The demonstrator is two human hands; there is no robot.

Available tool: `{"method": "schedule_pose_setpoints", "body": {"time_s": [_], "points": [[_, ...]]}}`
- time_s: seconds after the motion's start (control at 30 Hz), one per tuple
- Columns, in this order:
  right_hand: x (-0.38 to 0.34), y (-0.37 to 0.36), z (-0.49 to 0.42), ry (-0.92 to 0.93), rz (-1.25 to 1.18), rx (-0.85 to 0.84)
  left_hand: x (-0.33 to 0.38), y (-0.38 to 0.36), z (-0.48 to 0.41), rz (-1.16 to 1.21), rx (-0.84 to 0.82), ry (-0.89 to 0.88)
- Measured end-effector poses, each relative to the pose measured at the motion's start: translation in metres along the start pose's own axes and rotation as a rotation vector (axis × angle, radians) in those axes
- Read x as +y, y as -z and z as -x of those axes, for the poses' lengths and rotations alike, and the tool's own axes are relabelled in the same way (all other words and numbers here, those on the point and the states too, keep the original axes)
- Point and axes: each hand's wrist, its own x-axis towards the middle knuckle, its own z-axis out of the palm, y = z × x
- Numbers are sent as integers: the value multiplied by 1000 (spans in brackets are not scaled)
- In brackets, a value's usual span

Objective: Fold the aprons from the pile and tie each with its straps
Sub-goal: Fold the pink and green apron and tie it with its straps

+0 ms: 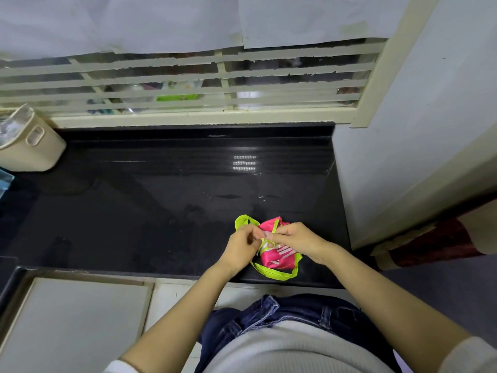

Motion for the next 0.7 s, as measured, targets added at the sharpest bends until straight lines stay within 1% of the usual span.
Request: {"method": "schedule_pose_setpoints", "body": {"time_s": [0.13, 0.3, 0.4, 0.6, 0.7], "points": [[1, 1, 0, -4, 13, -26, -3, 2, 2, -2, -92, -18], [3, 5, 1, 5, -15, -34, 0, 0, 3, 22, -88, -62], [4, 6, 1, 13, -9, -41, -1, 0, 3, 1, -113, -82], [4, 9, 3, 126, 54, -28, -3, 0, 0, -50, -132, -122], [5, 9, 3, 199, 130, 12, -5, -3, -2, -63, -136, -144]]}}
